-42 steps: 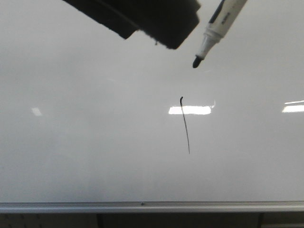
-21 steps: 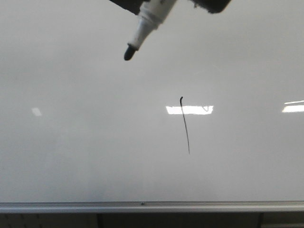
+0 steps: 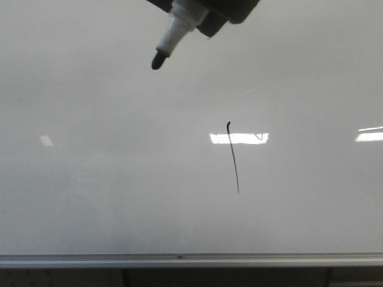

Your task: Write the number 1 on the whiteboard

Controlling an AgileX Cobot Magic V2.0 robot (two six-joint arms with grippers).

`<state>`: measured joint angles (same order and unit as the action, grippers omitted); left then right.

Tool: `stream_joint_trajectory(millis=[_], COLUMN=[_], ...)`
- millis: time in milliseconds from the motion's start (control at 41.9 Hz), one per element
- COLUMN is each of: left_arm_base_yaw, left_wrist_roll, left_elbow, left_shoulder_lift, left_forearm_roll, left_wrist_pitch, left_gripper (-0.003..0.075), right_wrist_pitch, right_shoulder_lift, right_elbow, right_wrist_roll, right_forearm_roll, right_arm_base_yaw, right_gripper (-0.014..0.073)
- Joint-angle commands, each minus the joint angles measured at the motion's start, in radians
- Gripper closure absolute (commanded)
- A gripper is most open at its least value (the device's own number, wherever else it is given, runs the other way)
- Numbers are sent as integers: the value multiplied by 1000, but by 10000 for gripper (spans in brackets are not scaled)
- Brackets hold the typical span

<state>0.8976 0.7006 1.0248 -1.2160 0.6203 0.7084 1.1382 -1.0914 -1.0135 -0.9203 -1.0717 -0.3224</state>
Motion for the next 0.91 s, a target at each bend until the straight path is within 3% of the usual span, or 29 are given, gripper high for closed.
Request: stream_joint_trajectory(millis=[0,215,406,453,501,620,692,883], left_arm_base_yaw=[6,6,-57,-92,-127,-254,-353,-611], left_wrist_roll=[-1,-1,-3,-3,-3,-3,-3,-3], left_elbow=[35,35,35,35,35,24,17,-19], left_shoulder_lift=[20,20,20,20,20,20,20,20], left_forearm_roll=[35,25,8,8,8,5,-5,-33], left_wrist_pitch=[-43,-47,-47,-47,-47,-51,-54,-90], left_gripper=[714,741,741,741,741,741,741,741], right_wrist_pitch=[7,-2,-42,-66,-98,-189,-233,-309], right_shoulder_lift=[14,14,19,23,33,68,93,159], right_elbow=[-36,-36,-36,-36,-36,-35,-33,-23], right_wrist_roll=[-9,-9,-9,-9,-9,-4,10,129], right_forearm_roll=[-76,-86,-93,-88,-74,-14,30,155], right_arm_base_yaw=[2,2,4,5,12,34,53,116], right_gripper=[654,623,276,207,190,238,309,578])
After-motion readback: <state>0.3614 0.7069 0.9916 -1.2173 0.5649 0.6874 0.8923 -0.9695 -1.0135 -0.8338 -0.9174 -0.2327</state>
